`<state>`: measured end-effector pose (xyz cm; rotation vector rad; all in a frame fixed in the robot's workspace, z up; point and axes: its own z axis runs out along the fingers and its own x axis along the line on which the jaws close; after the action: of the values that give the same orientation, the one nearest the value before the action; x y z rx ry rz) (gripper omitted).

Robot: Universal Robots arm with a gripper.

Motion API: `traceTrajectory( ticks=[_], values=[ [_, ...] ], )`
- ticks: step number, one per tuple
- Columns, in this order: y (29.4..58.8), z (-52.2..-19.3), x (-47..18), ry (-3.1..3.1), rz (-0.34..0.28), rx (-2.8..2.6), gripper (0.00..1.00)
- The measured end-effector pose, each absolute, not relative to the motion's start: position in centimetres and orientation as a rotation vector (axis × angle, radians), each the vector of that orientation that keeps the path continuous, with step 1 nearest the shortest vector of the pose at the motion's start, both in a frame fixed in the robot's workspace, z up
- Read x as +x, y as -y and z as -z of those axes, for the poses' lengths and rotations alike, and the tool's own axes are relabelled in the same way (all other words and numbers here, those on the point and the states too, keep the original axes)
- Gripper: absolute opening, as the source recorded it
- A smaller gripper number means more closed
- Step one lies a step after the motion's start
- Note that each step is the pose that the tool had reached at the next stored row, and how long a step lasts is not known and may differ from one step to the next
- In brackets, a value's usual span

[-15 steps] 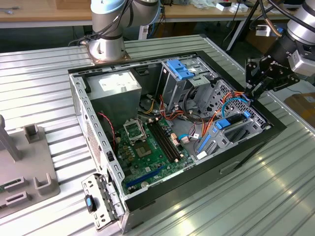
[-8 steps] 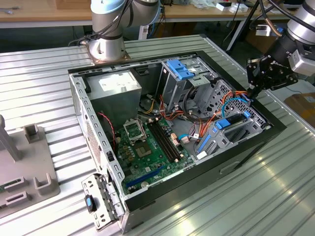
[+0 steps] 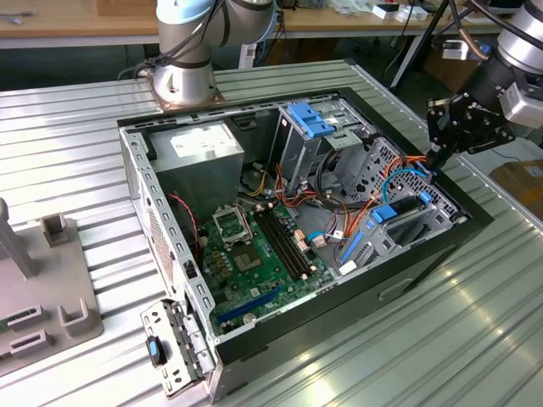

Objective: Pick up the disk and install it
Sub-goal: 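Insert the first disk wire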

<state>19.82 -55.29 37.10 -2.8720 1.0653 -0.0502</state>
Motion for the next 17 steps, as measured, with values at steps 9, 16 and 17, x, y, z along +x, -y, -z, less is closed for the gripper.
traceTrajectory(
  ticks=[9,16,17],
  values=[
    [55.4,-37.9,19.8,-1.065,0.057,-2.870,0.17],
    [55.7,-37.9,18.0,-1.071,0.059,-2.867,0.17],
    [55.7,-37.9,17.9,-1.076,0.059,-2.865,0.17]
  ],
)
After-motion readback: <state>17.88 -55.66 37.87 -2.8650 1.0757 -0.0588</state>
